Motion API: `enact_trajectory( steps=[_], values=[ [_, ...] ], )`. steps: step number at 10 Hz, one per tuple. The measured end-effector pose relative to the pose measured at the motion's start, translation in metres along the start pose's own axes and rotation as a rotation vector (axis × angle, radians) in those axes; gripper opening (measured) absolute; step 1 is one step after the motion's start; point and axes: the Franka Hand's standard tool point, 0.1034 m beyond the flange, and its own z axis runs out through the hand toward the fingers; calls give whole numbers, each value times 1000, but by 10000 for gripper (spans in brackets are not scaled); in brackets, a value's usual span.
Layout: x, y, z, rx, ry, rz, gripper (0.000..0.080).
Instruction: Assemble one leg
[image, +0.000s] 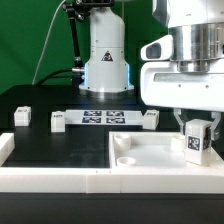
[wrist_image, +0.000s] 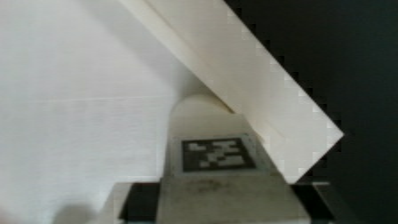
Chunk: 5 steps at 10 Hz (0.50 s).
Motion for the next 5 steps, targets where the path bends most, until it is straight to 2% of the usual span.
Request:
enact_trajectory(
  steps=[4, 5],
  values=[
    [-2, -1, 0, 0, 0, 509, 291],
    [1, 0, 0, 3, -5, 537, 291]
  ],
)
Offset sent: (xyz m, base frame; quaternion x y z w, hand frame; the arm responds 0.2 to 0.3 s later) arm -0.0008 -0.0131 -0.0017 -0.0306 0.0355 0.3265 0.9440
